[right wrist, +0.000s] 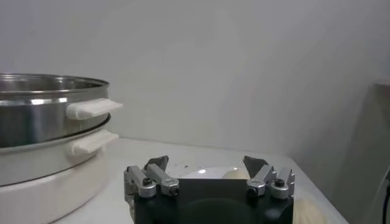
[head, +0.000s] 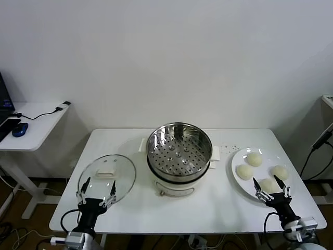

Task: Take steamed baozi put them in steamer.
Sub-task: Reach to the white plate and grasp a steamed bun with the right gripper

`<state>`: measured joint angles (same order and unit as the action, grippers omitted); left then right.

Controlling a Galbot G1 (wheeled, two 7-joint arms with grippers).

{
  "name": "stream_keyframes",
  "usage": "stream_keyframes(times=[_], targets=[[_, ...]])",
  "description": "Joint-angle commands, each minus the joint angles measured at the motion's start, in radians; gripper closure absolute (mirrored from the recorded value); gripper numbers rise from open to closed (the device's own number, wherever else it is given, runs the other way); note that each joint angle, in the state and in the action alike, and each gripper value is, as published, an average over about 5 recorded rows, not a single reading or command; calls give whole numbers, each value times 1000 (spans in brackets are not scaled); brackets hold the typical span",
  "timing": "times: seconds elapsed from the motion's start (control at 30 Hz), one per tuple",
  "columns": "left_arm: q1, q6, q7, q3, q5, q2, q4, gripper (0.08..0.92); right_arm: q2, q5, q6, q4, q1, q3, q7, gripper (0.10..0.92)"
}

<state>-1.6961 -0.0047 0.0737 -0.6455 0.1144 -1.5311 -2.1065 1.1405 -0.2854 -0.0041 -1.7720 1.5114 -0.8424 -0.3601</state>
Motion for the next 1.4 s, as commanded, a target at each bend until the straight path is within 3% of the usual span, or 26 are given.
stream_keyframes(times=[0.03,0.37,0.57,0.9,1.13,1.4], targets=[[-4,2,-6,5,2,1,-9,177,-78,76,-32,10,-32,-14,-96,203],[-13,-8,-11,-3,-14,1,-10,177,-596,379,-35,293,-337,174,-580,203],[6,0,-13,-2,-19,-4,-6,177,-715,552,89,536,-794,588,-728,203],[32,19,-13,-9,-20,4,10,177,-545,736,234,931,-1444,1175,-839,203],[37,19,-13,-25,-20,10,25,177,-352,762,268,1159,-1580,1317,-852,203],[38,18,-14,-45,-24,20,48,177,-168,864,294,1361,-1603,1278,-833,203]])
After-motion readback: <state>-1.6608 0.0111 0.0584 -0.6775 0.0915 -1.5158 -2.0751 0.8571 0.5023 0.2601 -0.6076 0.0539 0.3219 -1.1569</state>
